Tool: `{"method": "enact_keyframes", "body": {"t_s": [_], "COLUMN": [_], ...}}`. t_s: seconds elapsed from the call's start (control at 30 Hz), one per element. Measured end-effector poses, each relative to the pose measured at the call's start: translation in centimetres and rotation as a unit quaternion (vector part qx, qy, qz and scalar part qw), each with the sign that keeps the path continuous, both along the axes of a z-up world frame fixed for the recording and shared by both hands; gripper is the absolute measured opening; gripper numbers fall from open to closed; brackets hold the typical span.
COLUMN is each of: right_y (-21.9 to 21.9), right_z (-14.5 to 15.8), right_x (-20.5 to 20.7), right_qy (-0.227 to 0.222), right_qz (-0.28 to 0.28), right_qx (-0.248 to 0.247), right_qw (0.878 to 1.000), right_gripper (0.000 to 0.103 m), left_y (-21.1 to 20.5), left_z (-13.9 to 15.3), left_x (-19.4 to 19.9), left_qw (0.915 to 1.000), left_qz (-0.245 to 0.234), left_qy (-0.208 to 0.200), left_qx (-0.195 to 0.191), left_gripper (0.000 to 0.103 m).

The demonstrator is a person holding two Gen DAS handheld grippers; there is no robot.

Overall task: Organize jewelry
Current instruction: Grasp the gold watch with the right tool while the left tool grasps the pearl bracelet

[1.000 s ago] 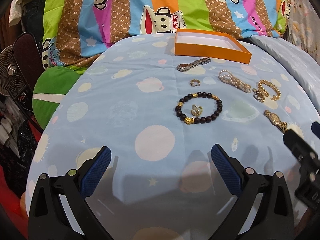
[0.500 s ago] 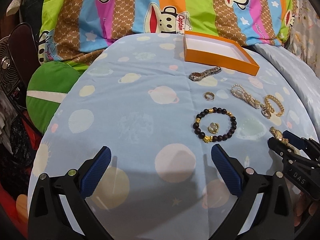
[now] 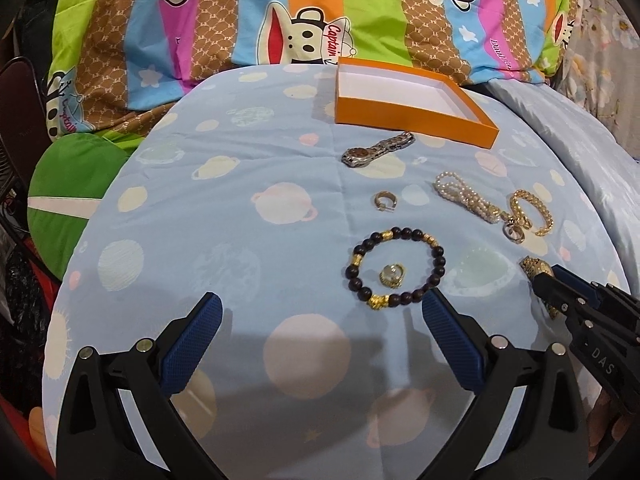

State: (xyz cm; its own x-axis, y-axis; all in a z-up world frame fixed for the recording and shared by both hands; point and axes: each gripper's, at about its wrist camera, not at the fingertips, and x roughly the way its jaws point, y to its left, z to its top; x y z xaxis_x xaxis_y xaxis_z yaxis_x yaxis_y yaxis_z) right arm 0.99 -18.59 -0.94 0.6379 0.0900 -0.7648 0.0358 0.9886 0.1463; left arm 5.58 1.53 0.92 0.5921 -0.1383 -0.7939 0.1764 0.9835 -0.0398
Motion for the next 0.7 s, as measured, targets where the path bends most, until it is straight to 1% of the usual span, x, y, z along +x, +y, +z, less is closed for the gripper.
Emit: {"method": "enact_keyframes", "body": {"t_s": [0.1,0.23,0.37,0.5,0.57,0.7], "right_y": [-0.3,-0.5,-0.6,-1.0,-1.2,-1.5], "right_z": [0.4,0.4,0.7,1.2,1.4,1.3], "right_x": [0.0,0.2,0.2,0.2,0.4,0.6], "right_qy": [-0.005,-0.003,-0.006,-0.011,-0.012,-0.008], "right_qz": [-0.002,0.0,-0.001,-0.006,-0.009,-0.013], "right_qx": [0.006,0.011,0.014,0.013,0.012,0.017], "right_qw": [1.0,1.0,1.0,1.0,1.0,1.0], "right_gripper": [0.022,0.022,0.022,0.022,0.022,0.022], "left_y": [-0.4,-1.3,-1.9,-2.3,-2.5,-4.2], "left_z": [0.4,1.1,1.3,1.5,1.3,1.6], "left_x": [0.8,2.8,5.3,5.9,5.9,5.9], "left_qw": [1.0,0.9996,0.9996,0.9995,0.9996,0.9988], "left_qz": [-0.005,-0.015,-0.016,-0.015,-0.02,-0.044], "left_qy": [-0.004,-0.023,-0.022,-0.027,-0.02,-0.016], "left_qx": [-0.002,0.004,0.005,0.004,-0.004,-0.017], "left_gripper": [0.098,0.098,0.097,0.097,0.097,0.097]}}
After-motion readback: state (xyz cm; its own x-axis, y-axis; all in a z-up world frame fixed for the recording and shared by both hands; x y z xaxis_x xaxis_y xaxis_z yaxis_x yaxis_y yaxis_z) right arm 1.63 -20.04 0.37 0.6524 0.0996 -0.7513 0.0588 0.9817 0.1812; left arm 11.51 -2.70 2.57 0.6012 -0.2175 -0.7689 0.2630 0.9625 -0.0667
